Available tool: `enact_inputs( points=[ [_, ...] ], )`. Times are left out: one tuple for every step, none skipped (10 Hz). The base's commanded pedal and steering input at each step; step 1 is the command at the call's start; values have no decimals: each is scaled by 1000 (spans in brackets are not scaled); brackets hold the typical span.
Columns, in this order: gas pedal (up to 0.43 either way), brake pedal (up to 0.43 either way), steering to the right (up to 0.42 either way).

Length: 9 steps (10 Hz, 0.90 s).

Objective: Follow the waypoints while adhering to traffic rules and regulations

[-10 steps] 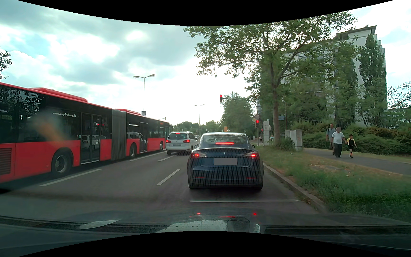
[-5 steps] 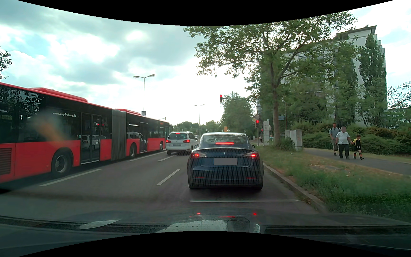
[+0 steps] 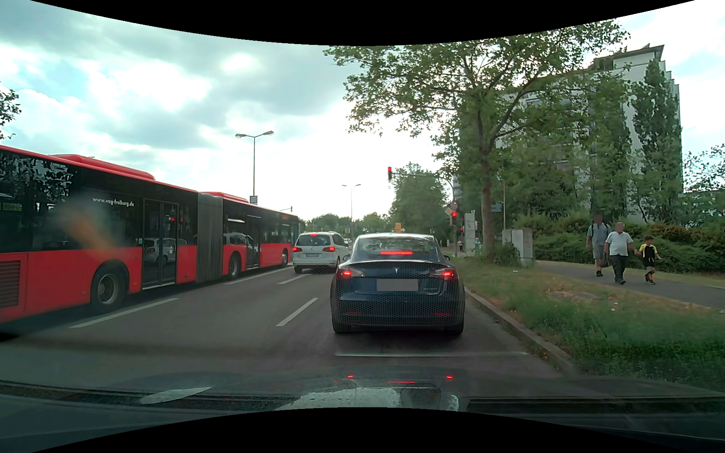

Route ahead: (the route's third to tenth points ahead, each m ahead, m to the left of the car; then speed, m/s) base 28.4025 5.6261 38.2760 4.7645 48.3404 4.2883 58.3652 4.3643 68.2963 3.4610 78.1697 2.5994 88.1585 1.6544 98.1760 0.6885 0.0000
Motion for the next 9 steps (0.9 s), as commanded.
enact_inputs(
  points=[
    [0,238,-2],
    [0,238,-2],
    [0,238,-2],
    [0,238,-2],
    [0,238,-2],
    [0,238,-2],
    [0,238,-2],
    [0,232,-2],
    [0,238,-2]
  ],
)
